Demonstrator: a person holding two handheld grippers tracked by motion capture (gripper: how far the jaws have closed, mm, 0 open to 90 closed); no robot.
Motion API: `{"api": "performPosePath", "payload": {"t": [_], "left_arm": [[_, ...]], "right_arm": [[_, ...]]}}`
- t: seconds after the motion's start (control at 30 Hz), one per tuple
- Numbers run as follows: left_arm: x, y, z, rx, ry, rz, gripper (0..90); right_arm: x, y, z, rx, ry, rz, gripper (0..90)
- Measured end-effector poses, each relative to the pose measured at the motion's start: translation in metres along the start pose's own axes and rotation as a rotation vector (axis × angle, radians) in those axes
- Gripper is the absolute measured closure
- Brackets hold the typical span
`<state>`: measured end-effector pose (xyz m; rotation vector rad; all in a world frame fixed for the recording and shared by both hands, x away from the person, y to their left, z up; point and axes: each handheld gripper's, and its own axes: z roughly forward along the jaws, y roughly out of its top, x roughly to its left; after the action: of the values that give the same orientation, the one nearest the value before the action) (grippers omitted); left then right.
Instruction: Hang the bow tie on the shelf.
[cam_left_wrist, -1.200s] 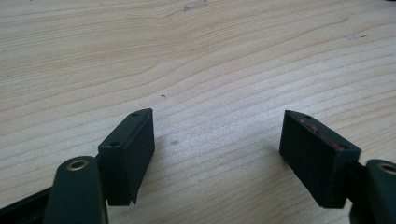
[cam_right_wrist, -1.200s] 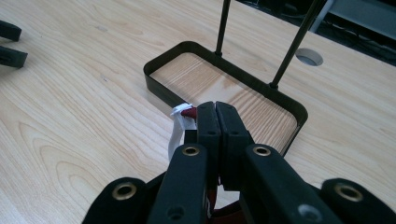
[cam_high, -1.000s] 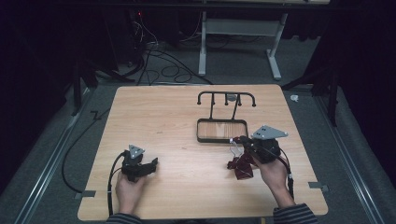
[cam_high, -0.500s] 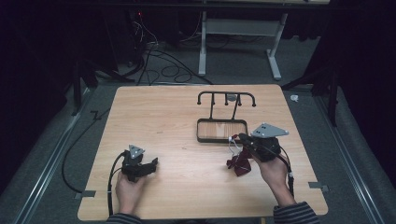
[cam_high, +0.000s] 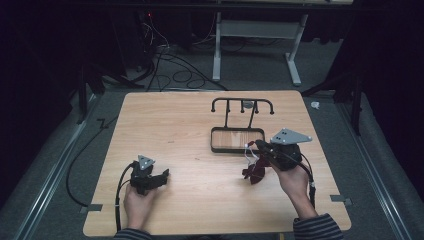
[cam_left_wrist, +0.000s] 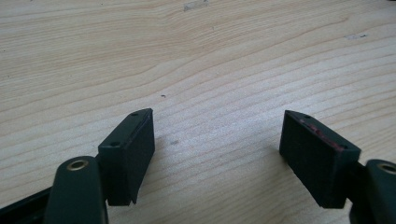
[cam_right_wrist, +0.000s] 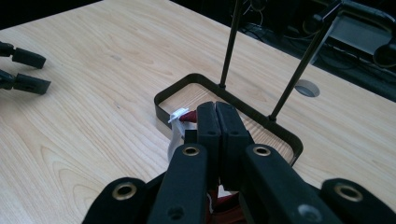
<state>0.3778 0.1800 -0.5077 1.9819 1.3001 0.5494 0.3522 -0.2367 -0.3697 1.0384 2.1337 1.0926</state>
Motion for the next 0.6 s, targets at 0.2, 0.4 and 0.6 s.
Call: {"api": "performPosePath", "payload": {"t": [0.2,0.4,0.6], "left_arm": [[0.000,0.000,0.000,-0.001,0.001,0.000,27.1],[0.000,0.000,0.000,-0.001,0.001,0.001,27.1],[0.000,0.000,0.000,0.000,0.000,0.000,27.1]], "right_arm": [[-0.001,0.007,-0.002,-0.017,-0.001,-0.007,90.0],[-0.002,0.014,-0.003,-0.027,0.002,-0.011,90.0],[-0.003,0.020,-0.003,-0.036,-0.002,-0.018,90.0]]}}
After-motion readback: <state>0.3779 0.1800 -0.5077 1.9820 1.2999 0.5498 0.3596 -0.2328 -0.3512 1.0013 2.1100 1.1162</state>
